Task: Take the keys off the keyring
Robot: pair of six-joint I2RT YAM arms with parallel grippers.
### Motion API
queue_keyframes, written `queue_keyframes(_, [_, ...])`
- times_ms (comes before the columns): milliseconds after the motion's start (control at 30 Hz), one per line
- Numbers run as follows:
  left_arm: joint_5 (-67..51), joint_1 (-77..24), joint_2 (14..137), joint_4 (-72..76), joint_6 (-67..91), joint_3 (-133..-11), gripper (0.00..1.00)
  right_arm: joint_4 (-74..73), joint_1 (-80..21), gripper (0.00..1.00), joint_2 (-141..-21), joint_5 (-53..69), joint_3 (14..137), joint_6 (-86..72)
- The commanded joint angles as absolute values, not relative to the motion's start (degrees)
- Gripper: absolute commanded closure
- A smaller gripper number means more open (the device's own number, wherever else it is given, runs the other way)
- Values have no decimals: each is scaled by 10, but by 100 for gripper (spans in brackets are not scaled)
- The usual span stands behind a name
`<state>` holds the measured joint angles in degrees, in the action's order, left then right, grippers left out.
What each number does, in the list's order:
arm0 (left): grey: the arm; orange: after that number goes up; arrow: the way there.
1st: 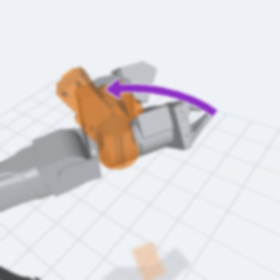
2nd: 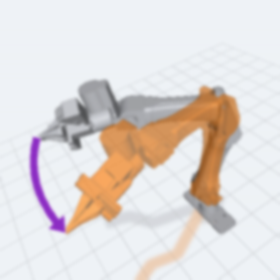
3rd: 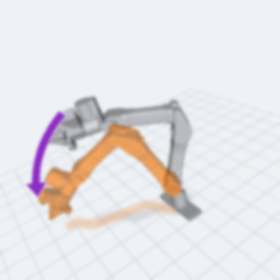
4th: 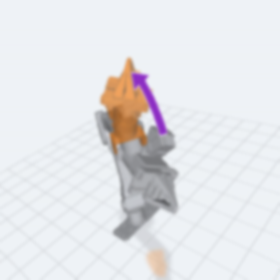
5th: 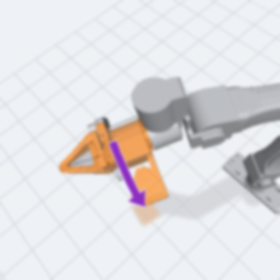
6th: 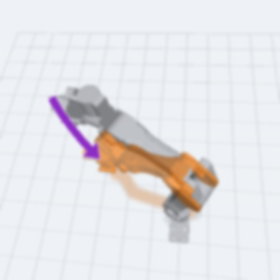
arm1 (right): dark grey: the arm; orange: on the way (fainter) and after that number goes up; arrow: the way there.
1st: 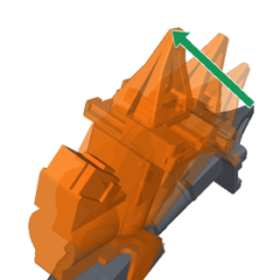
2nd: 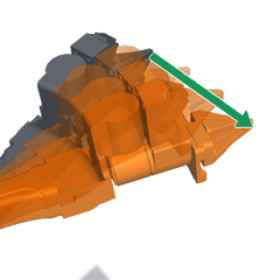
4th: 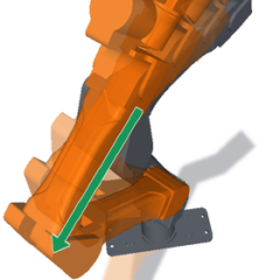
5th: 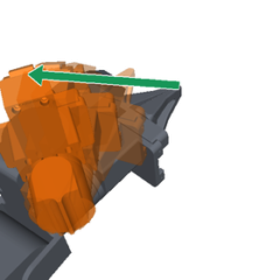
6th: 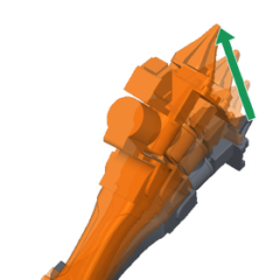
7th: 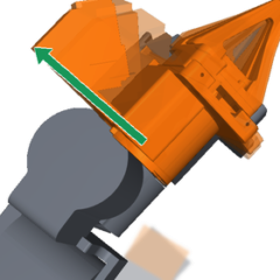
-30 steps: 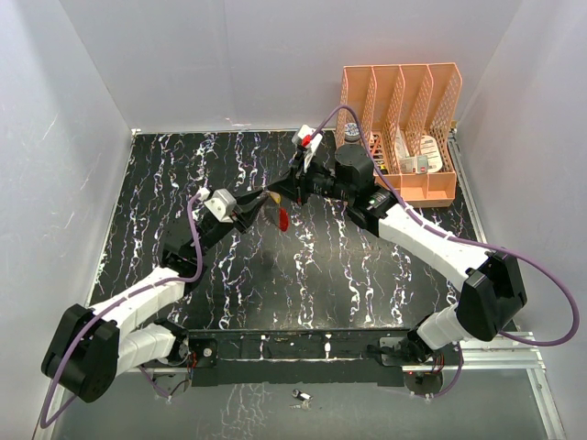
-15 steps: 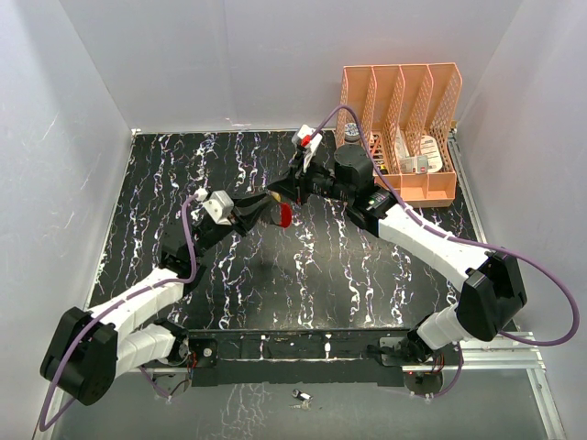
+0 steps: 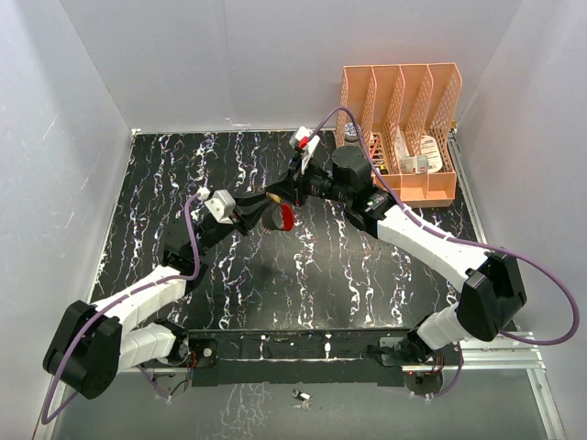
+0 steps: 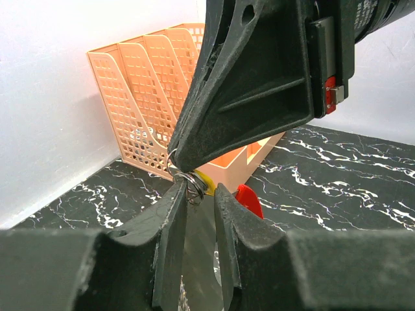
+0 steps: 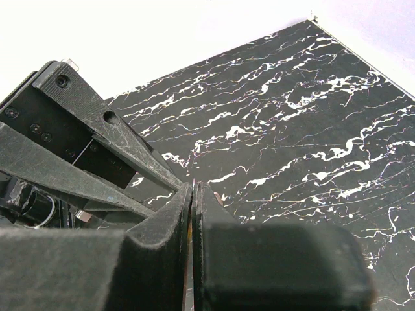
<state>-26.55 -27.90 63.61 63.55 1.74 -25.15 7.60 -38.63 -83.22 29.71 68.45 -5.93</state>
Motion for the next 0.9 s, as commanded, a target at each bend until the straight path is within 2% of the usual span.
queue_keyframes(0, [-260,-282,622,649,-6,-262,78,118,-391,100,-810,297,700,-51])
queue_keyframes(167, [-228,-282,613,649,-18,-258,82,114,-393,100,-808,298,700,-49])
queue_keyframes(467, [-158,-282,613,686,-21,-248,100,98,-398,100,-797,304,702,-49])
queue_keyframes(800, [-146,-282,602,660,-47,-260,100,90,-399,100,-783,283,699,-36])
queue_keyframes(867, [-146,-282,598,657,-52,-260,100,93,-399,95,-782,278,696,-37])
